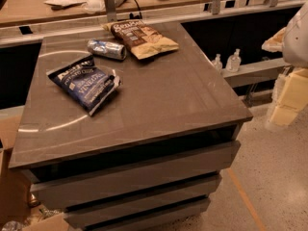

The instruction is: Place redbull can upright

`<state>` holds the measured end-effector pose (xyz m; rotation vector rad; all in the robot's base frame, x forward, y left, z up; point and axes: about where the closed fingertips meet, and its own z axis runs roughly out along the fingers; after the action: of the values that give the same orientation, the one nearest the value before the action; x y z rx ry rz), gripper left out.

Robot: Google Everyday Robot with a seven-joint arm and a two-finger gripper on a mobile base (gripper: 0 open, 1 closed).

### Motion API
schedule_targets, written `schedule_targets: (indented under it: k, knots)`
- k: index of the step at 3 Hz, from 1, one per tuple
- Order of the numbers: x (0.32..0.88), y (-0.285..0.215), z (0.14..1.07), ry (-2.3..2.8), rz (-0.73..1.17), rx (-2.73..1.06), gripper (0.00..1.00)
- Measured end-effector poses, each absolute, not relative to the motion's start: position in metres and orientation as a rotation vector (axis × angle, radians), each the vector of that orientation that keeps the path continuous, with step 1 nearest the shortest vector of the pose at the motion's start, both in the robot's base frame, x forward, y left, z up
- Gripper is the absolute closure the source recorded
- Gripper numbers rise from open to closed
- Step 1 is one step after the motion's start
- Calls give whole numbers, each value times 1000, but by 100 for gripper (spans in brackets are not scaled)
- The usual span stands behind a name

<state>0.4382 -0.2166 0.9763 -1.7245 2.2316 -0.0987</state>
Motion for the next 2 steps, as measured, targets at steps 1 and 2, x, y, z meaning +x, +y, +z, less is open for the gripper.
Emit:
schedule_targets:
  k: [1,2]
  knots:
    - [438,-217,976,2232,-99,-1724,0]
    - [451,-216,978,2245,-74,-1660,0]
